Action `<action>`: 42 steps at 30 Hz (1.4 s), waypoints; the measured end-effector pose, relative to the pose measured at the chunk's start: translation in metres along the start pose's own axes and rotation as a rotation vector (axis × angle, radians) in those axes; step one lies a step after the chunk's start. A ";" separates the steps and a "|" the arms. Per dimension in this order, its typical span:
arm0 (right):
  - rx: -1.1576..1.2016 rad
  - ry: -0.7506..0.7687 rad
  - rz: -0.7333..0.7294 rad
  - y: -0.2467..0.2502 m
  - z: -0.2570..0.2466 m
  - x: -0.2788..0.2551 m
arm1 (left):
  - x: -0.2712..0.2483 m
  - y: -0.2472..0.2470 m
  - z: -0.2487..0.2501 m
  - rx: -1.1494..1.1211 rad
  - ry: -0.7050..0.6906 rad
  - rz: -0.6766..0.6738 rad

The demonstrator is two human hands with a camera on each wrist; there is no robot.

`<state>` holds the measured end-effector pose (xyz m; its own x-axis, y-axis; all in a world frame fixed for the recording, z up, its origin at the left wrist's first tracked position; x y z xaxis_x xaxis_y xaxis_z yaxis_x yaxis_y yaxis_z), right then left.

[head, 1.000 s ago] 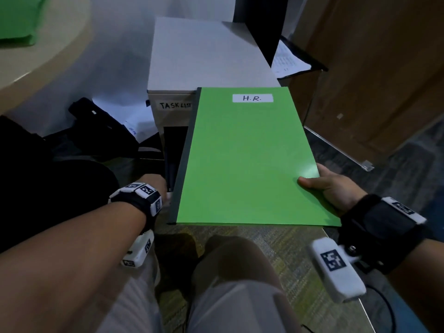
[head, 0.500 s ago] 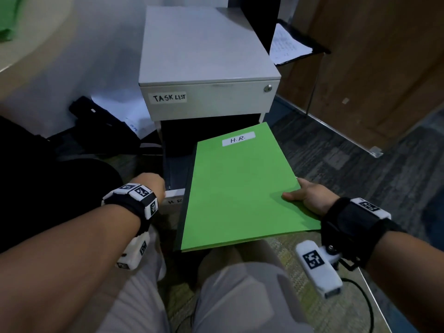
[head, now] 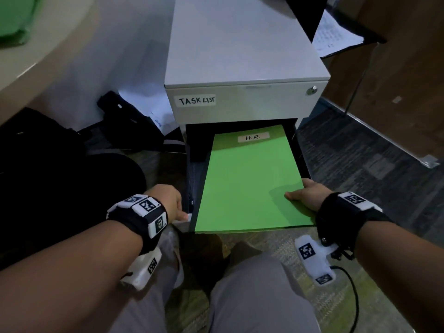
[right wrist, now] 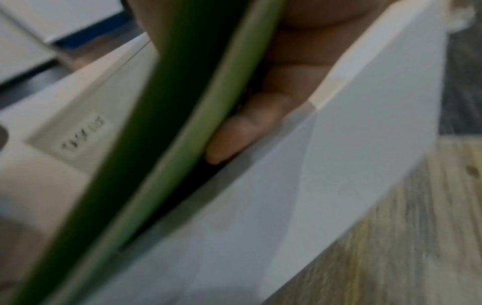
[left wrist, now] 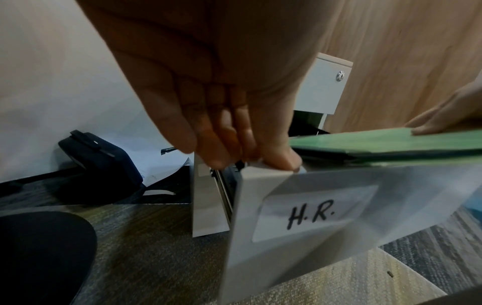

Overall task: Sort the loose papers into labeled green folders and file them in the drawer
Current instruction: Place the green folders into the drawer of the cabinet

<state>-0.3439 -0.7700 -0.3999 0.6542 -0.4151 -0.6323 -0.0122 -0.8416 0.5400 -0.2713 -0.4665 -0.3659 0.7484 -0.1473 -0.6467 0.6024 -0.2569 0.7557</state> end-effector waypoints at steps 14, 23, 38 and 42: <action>-0.678 -0.036 0.177 -0.012 -0.055 0.092 | 0.008 -0.017 -0.010 -0.084 -0.010 -0.117; -0.849 -0.064 0.012 -0.011 -0.050 0.090 | 0.003 -0.023 -0.017 -0.207 -0.079 -0.039; -0.686 0.281 0.213 -0.025 -0.067 0.023 | 0.066 0.031 -0.024 -0.349 0.008 0.295; -0.525 0.400 0.384 -0.028 -0.093 0.043 | 0.097 0.051 -0.020 -0.428 0.019 0.457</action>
<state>-0.2455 -0.7322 -0.3909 0.9019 -0.4045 -0.1514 0.0016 -0.3473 0.9378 -0.1624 -0.4744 -0.3875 0.9590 -0.1342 -0.2495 0.2753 0.2340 0.9325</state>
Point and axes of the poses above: each hand's wrist, its own x-axis towards the middle knuckle, its own y-axis out of the back of the hand, z = x × y, the point moved 1 cm from there along x, towards the middle knuckle, and after that the axes turned 4 degrees about z, right-handed, at the moved point
